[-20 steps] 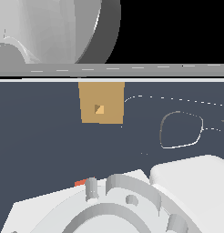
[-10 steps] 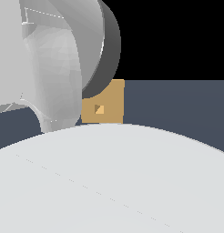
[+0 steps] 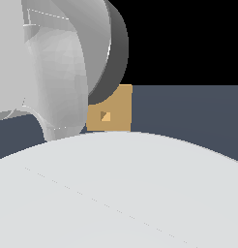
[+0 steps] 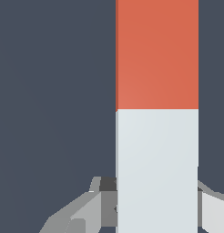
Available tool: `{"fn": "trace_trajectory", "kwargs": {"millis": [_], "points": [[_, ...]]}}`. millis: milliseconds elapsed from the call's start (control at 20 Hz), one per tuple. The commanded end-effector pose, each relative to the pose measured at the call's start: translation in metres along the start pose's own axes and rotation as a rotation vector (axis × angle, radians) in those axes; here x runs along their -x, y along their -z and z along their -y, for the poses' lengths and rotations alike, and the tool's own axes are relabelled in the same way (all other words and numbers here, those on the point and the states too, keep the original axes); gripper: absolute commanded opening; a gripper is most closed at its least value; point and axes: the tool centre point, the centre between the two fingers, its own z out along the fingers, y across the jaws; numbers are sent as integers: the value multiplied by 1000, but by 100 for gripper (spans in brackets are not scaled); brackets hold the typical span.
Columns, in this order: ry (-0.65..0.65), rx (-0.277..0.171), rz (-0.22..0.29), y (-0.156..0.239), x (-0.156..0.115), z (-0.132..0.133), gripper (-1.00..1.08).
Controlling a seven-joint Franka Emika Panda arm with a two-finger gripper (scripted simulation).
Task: Insert the peg into the horizontal hole in a box.
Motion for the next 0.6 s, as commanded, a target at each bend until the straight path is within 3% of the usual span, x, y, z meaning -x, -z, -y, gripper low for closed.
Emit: {"fn": "trace_trajectory", "kwargs": {"millis": [0, 550], "points": [[-1, 0, 0, 0, -1, 0, -100], [-34, 0, 0, 4, -30, 3, -100]]}}
